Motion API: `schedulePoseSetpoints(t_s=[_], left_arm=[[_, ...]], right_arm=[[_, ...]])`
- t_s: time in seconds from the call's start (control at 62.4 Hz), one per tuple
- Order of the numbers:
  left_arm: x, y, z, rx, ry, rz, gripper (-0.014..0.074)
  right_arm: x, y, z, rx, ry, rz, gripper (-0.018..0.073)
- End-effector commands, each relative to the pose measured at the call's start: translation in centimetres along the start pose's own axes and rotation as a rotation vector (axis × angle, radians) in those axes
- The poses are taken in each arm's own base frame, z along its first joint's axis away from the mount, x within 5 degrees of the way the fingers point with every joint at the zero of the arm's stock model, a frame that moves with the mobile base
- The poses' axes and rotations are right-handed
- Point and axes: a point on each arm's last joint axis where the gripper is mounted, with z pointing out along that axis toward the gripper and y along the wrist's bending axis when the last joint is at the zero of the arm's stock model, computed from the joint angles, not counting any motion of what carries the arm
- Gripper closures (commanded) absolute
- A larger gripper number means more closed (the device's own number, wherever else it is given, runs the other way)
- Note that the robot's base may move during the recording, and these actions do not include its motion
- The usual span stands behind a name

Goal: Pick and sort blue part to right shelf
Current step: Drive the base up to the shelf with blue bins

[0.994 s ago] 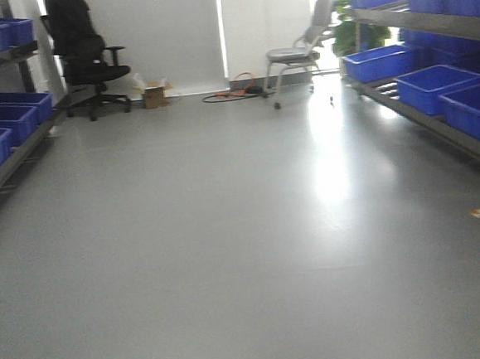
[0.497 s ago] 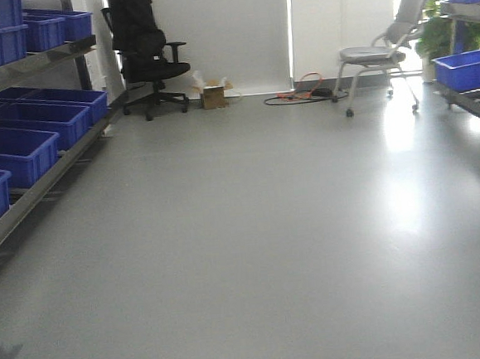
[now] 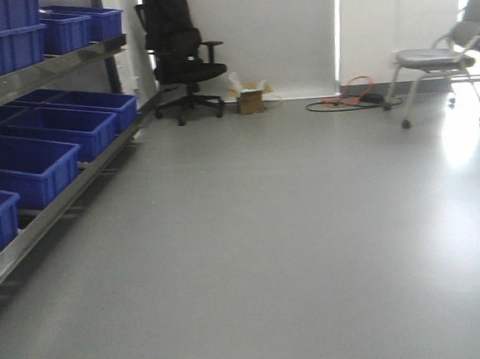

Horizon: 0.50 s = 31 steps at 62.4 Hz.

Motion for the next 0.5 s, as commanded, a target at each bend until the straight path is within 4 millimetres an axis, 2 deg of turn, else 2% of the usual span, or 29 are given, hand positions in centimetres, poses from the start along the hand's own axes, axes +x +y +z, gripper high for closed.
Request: schedulePoseSetpoints(t_s=[0.0, 0.481], left_arm=[[-1.32, -0.09, 0.08, 0.011, -0.085, 0.007, 0.0326], [-1.32, -0.09, 0.08, 0.011, -0.085, 0.007, 0.0326]], right_arm=[[-1.61, 0.12, -0.07, -0.008, -0.106, -0.019, 0.0360], [-1.61, 0.12, -0.07, -0.008, -0.106, -0.019, 0.0360]])
